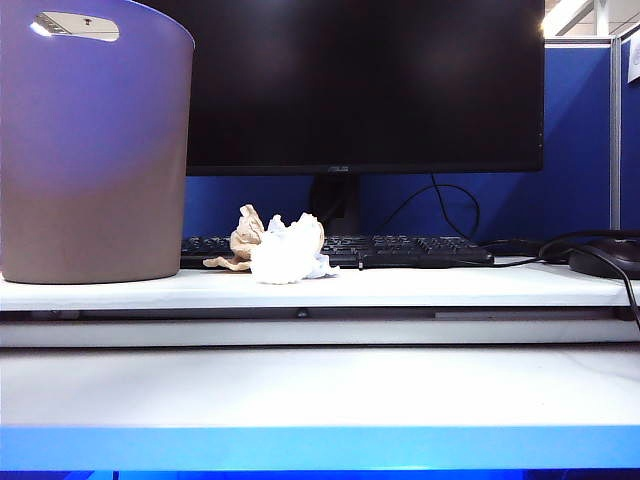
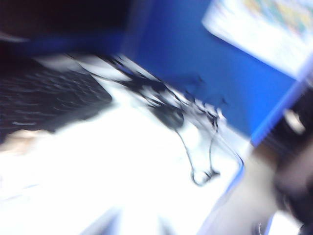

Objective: Pick up all paper balls from the table and place them in the pink trash can.

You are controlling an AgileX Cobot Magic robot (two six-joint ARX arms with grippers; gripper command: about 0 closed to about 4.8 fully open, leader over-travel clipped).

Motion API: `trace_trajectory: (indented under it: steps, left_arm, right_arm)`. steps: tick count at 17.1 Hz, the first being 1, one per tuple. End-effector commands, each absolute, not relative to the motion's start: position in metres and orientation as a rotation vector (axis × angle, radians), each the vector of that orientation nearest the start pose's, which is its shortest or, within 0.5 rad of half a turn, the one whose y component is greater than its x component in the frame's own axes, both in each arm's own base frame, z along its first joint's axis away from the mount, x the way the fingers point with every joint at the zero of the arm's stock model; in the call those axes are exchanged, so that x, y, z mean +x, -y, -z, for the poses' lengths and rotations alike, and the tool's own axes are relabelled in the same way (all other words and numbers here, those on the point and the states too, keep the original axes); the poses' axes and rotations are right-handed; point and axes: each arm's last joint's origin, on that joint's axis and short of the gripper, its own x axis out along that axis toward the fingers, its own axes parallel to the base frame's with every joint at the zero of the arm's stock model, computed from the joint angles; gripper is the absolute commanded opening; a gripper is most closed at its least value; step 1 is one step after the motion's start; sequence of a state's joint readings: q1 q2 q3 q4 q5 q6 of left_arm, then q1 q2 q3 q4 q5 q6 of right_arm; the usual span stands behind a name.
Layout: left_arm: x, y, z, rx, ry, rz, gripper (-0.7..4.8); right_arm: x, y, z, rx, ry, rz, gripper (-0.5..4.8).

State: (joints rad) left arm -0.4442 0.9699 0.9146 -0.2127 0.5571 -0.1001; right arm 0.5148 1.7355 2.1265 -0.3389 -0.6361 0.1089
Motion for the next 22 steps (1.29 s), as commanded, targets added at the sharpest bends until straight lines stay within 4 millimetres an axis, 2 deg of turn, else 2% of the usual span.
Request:
trace_trajectory:
  steps: [1, 2, 3, 5, 7, 9, 13, 14, 16, 17, 18, 19, 22]
  left_arm:
    - [0.214, 0.150, -0.316, -0.052, -0.326, 0.955, 2.36]
    - [0.224, 0.167, -0.301, -0.035, -0.352, 0.912, 2.64]
    - [0.232, 0.174, -0.291, -0.021, -0.370, 0.862, 3.11]
    - [0.249, 0.193, -0.263, 0.004, -0.400, 0.828, 4.35]
    - [0.266, 0.200, -0.237, 0.049, -0.420, 0.664, 4.42]
    - [0.277, 0.206, -0.218, 0.059, -0.428, 0.623, 4.56]
    - [0.286, 0.205, -0.204, 0.088, -0.425, 0.488, 4.52]
    - [0.289, 0.205, -0.197, 0.090, -0.443, 0.480, 3.93]
    - [0.293, 0.205, -0.188, 0.094, -0.459, 0.475, 3.62]
    - [0.295, 0.206, -0.185, 0.093, -0.456, 0.476, 2.88]
    - [0.295, 0.206, -0.184, 0.091, -0.450, 0.476, 1.21]
    - [0.296, 0.207, -0.186, 0.080, -0.426, 0.480, 0.03]
    - [0.302, 0.214, -0.204, 0.029, -0.354, 0.559, -0.06]
  right_arm:
    - [0.285, -0.149, -0.512, -0.089, -0.207, -0.792, 4.79]
    - [0.279, -0.134, -0.508, -0.156, -0.288, -0.680, 4.79]
    - [0.275, -0.127, -0.505, -0.196, -0.342, -0.612, 4.79]
    - [0.270, -0.117, -0.497, -0.273, -0.441, -0.522, 4.79]
    - [0.266, -0.110, -0.495, -0.294, -0.489, -0.486, 4.79]
    - [0.266, -0.110, -0.495, -0.294, -0.491, -0.486, 4.79]
    - [0.265, -0.111, -0.495, -0.282, -0.494, -0.521, 4.79]
    - [0.263, -0.110, -0.495, -0.282, -0.499, -0.521, 4.79]
    - [0.262, -0.109, -0.495, -0.283, -0.503, -0.522, 4.79]
    - [0.261, -0.109, -0.495, -0.283, -0.503, -0.523, 4.79]
    - [0.261, -0.109, -0.495, -0.283, -0.505, -0.523, 4.79]
    - [0.259, -0.108, -0.496, -0.283, -0.509, -0.523, 4.79]
    - [0.255, -0.107, -0.497, -0.284, -0.515, -0.523, 4.79]
